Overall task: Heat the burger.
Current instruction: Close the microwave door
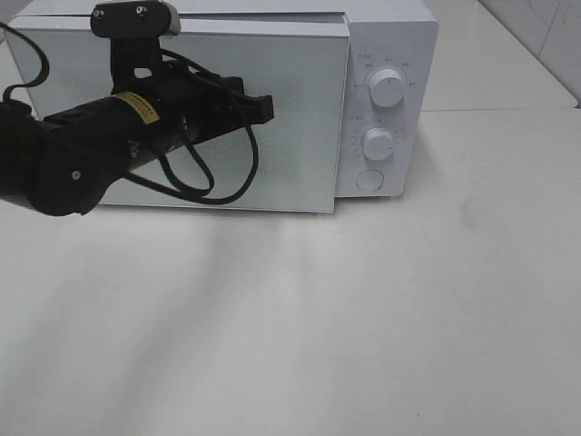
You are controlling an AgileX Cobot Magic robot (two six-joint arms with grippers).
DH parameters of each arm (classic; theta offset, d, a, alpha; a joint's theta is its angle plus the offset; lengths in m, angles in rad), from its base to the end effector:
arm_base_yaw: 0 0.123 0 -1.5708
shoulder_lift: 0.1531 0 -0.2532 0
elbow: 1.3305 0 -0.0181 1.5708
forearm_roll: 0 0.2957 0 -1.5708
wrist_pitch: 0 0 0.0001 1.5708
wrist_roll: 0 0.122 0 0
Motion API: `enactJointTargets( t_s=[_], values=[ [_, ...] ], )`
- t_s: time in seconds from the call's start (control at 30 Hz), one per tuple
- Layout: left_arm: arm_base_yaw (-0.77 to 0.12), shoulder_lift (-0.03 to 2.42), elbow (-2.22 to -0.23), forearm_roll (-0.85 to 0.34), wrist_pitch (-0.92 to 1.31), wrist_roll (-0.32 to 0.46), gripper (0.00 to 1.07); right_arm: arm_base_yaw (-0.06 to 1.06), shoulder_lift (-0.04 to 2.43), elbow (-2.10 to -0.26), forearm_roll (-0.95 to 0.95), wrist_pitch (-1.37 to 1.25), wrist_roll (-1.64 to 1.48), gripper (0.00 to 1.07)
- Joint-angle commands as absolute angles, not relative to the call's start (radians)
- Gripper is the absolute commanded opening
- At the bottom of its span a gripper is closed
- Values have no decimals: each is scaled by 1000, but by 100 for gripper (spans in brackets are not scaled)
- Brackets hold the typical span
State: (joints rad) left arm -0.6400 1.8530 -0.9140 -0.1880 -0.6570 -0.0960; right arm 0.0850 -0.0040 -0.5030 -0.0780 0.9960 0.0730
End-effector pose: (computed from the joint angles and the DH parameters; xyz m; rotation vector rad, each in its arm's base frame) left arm 0.3563 -0.2479 0.1174 0.2708 1.7841 -0.5360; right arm 0.0969 0.0002 0.2936 -0.0109 1.9703 0.0110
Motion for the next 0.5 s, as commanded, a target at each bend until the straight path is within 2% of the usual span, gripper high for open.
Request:
enactJointTargets(
  t_s=[0.03, 0.3, 0.5],
  values=[
    [-649, 1875, -962, -226, -643, -74, 0, 81, -32, -499, -77, 995, 57, 74],
    [-652, 1939, -1078, -240, -595, -61, 0, 81, -32, -499, -77, 995, 57, 74],
    [-651, 1996, -1167, -292, -590, -21, 0, 81, -32, -499, -77, 995, 57, 74]
  ],
)
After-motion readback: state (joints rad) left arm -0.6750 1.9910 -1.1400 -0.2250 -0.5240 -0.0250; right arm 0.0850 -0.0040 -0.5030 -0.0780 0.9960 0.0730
